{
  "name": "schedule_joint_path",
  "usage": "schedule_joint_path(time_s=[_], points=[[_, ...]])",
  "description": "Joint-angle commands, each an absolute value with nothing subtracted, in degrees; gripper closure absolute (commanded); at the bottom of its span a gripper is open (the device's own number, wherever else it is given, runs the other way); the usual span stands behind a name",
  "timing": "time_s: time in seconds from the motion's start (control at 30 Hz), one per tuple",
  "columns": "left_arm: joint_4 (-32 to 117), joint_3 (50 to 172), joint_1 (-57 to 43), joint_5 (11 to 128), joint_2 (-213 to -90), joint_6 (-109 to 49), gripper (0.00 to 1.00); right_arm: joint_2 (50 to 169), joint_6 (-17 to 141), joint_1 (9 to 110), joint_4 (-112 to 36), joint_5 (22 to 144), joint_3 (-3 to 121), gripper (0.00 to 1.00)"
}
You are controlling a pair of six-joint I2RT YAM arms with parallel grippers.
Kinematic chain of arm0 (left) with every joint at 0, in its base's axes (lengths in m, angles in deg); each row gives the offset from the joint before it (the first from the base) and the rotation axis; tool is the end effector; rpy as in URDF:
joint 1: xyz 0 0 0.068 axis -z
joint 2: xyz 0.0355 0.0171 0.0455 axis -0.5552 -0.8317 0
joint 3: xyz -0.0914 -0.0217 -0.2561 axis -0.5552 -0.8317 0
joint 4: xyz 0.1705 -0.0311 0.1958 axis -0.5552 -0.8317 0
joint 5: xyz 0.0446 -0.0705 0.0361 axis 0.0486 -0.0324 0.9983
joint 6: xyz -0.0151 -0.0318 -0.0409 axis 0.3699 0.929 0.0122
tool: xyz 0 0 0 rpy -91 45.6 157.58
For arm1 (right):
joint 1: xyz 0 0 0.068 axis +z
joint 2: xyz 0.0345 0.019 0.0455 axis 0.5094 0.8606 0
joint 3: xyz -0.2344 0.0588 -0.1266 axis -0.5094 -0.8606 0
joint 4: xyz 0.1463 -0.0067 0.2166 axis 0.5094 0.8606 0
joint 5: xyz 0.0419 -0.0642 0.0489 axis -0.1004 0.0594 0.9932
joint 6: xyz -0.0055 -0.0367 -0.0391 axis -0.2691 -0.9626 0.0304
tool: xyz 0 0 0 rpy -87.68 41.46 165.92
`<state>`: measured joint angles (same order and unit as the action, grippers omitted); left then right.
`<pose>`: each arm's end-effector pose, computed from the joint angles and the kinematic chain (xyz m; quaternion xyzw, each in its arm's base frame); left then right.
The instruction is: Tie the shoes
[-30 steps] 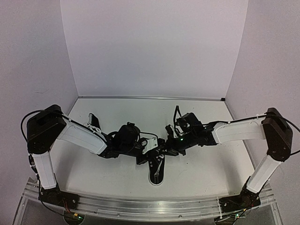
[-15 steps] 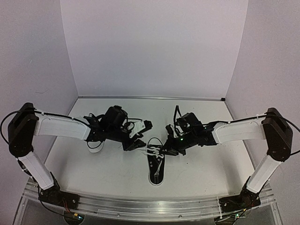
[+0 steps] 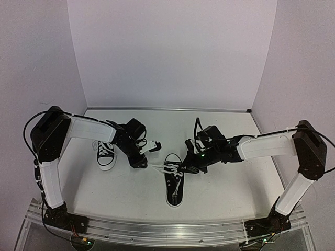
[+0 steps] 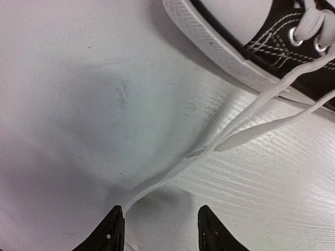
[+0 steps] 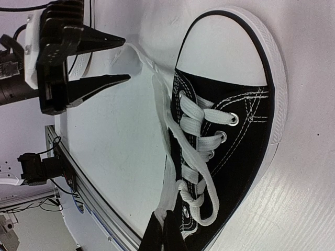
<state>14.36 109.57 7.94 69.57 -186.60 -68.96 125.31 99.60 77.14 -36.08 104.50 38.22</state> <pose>0.2834 -0.2590 0.1496 0.5686 0.7929 -0.0960 0.1971 0.2271 0.2651 0.1843 -0.1140 0.8892 0.4329 0.0947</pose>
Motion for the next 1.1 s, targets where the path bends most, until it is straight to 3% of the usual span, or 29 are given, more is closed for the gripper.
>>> schedule_joint_path(time_s=[0.0, 0.17, 0.27, 0.37, 0.5, 0.7, 0.9, 1.07], points=[[12.56, 114.38, 6.77, 70.99, -189.33, -71.31, 0.53, 125.91, 99.05, 77.03, -36.94, 104.34, 40.44, 1.0], [13.03, 114.21, 6.42, 72.36, -191.34, -71.61, 0.56, 126.2, 99.02, 77.03, -36.91, 104.4, 40.46, 1.0], [13.1, 113.78, 6.27, 71.93, -191.21, -71.43, 0.66, 126.33, 98.98, 77.03, -36.82, 104.31, 40.62, 1.0], [13.08, 113.35, 6.32, 71.11, -189.0, -69.69, 0.86, 126.68, 98.93, 77.03, -36.72, 104.04, 40.95, 1.0], [16.17, 109.54, 7.19, 68.67, -180.06, -66.55, 0.99, 127.14, 98.92, 76.98, -36.72, 103.71, 41.39, 1.0], [17.41, 105.67, 11.07, 71.19, -167.54, -61.9, 1.0, 127.55, 98.73, 77.0, -36.64, 103.08, 42.08, 1.0], [10.26, 105.31, 18.42, 75.27, -163.59, -57.52, 1.0, 127.7, 98.67, 77.0, -36.34, 102.12, 42.75, 1.0], [7.64, 102.47, 25.42, 71.33, -158.65, -56.95, 1.0, 127.67, 98.55, 77.03, -35.78, 101.44, 42.96, 1.0]])
